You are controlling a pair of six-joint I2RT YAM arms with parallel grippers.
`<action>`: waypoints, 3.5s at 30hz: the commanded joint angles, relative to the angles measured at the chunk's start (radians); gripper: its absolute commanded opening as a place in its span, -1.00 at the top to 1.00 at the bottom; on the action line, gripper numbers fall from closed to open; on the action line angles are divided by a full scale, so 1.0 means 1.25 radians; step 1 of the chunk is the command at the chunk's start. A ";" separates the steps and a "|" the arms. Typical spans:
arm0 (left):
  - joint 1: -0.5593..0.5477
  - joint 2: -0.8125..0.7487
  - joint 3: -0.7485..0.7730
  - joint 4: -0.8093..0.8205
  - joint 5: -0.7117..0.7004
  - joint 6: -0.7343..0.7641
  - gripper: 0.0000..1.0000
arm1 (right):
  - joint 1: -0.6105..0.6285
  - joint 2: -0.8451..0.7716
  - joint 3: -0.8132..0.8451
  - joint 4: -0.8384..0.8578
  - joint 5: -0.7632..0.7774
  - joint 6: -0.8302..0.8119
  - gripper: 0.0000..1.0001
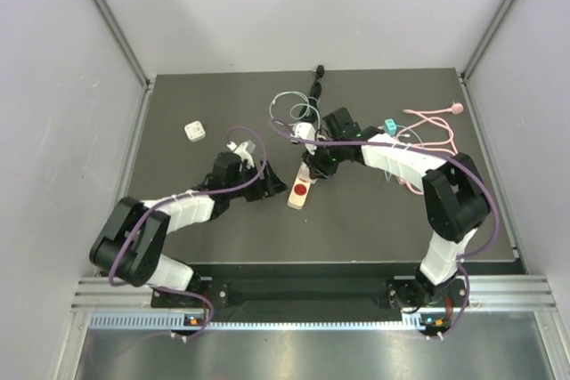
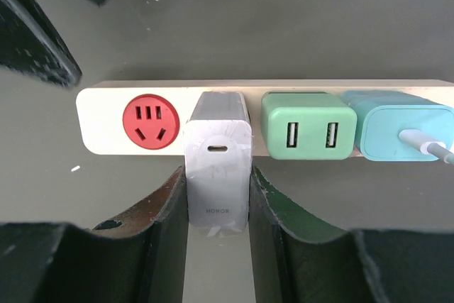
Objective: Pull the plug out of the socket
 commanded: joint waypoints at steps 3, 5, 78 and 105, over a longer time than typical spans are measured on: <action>-0.045 0.072 0.006 0.138 0.030 -0.056 -0.59 | -0.026 -0.043 -0.011 0.001 -0.062 0.014 1.00; -0.059 0.089 0.012 0.153 0.038 -0.065 -0.59 | -0.035 -0.044 -0.016 0.009 -0.080 0.020 1.00; -0.108 0.209 0.126 0.279 0.114 -0.250 1.00 | -0.128 -0.097 -0.086 0.098 -0.303 0.095 0.56; -0.075 0.215 0.082 0.255 0.041 -0.299 1.00 | -0.023 -0.156 -0.069 0.082 -0.098 0.051 1.00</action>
